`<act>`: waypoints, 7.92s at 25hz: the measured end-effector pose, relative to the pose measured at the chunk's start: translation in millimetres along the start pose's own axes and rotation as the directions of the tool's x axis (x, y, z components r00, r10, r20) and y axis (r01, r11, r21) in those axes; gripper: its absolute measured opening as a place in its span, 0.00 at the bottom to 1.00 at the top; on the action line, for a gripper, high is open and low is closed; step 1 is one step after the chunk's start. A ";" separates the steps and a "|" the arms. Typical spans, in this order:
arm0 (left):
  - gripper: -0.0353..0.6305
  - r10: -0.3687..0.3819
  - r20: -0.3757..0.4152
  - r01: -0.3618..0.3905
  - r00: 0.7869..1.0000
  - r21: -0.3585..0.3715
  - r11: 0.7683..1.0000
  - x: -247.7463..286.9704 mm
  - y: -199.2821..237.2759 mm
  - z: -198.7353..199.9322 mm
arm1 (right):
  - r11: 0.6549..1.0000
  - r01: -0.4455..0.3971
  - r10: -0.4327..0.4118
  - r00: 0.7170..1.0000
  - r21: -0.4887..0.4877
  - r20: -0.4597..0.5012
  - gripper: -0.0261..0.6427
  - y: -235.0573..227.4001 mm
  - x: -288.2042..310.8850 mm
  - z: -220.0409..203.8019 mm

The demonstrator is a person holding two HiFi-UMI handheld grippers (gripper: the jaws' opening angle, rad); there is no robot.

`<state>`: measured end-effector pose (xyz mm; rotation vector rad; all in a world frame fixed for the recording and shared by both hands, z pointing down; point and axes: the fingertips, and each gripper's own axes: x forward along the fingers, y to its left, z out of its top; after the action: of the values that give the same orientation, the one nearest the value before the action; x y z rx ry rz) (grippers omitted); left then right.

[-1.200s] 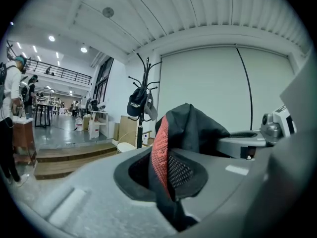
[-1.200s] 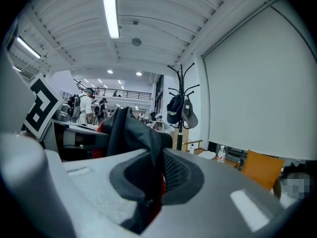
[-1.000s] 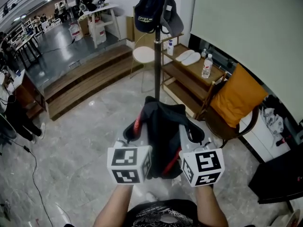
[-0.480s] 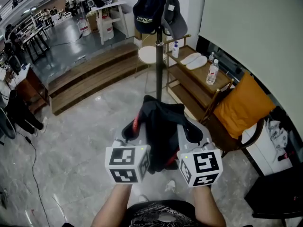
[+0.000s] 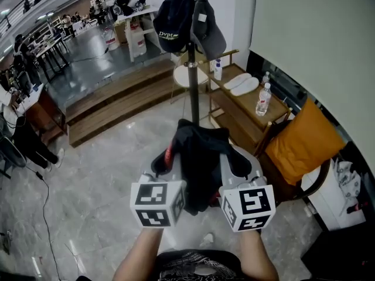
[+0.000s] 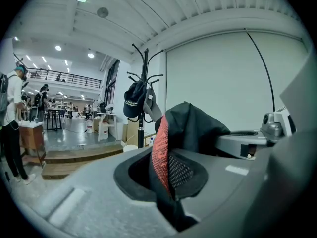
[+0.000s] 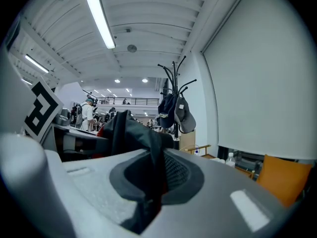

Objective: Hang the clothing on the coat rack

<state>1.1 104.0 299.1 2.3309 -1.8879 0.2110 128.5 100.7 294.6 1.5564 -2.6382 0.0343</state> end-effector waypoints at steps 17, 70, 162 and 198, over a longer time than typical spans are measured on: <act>0.10 0.042 -0.006 -0.042 0.999 0.011 0.999 41.4 -22.7 9.8 | 0.999 -0.039 0.039 0.999 -0.006 0.029 0.08 -45.7 19.4 6.8; 0.10 -0.152 0.026 0.152 0.988 -0.020 0.988 240.5 151.4 58.5 | 0.985 0.138 -0.136 0.990 -0.104 0.022 0.08 -35.4 256.6 48.3; 0.10 -0.089 0.008 0.089 0.996 0.008 0.996 428.8 183.5 70.9 | 0.995 0.062 -0.060 0.998 -0.081 0.025 0.08 -135.1 433.0 25.3; 0.10 -0.124 -0.063 0.123 0.990 -0.017 0.992 445.2 161.2 27.4 | 0.999 -0.028 0.027 0.999 -0.043 -0.027 0.08 -116.1 451.2 -17.1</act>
<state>-64.5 -361.7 360.5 2.3918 -1.7041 0.2557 13.8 -348.3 344.8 1.4965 -2.6217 -0.0002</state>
